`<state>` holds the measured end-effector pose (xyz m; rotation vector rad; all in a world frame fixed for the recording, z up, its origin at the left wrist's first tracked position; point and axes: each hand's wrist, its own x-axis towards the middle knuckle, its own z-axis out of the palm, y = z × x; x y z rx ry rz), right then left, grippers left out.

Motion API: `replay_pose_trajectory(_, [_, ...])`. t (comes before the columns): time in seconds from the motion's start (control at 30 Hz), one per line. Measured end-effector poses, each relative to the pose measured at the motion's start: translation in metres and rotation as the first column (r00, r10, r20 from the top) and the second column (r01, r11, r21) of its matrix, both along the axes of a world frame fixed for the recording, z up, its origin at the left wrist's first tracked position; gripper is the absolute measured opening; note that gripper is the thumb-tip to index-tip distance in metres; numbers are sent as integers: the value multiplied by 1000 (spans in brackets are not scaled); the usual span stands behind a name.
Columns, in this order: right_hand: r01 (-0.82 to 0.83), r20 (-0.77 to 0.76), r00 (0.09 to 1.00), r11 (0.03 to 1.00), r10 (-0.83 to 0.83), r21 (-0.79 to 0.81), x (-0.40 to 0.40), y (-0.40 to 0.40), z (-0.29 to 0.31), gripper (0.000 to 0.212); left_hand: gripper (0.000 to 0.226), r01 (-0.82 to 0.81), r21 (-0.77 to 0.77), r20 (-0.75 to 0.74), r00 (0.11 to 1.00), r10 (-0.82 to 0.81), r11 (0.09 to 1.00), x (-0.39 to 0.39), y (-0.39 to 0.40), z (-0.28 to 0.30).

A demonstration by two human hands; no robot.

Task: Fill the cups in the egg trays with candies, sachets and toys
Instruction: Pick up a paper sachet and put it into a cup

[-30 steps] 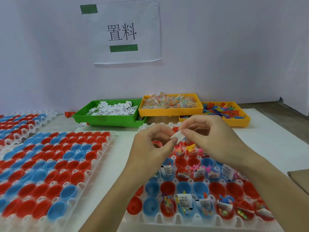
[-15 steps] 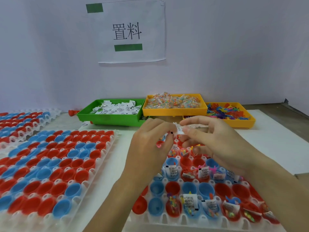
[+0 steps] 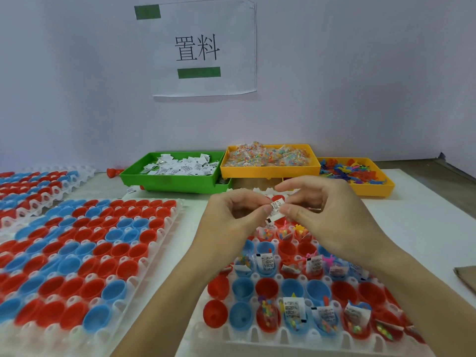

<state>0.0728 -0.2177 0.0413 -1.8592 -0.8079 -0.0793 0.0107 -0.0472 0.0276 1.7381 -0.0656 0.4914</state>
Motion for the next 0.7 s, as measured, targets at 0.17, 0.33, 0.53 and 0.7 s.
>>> replay_pose_trajectory(0.17, [10, -22, 1000, 1000, -10, -8, 0, -1, 1, 8, 13, 33, 39, -12, 999, -32, 999, -2, 1, 2])
replay_pose_trajectory(0.33, [-45, 10, 999, 999, 45, -11, -5, -4, 9, 6, 6, -65, -38, 69, 995, 68, 997, -3, 11, 8])
replay_pose_trajectory(0.53, [-366, -130, 930, 890, 343, -271, -22, -3, 13, 12, 11, -224, -90, 72, 970, 230, 970, -2, 27, 8])
replay_pose_trajectory(0.7, [-457, -165, 889, 806, 428, -375, -35, 0, 15, 8, 12, -217, -73, 53, 974, 221, 974, -2, 24, 7])
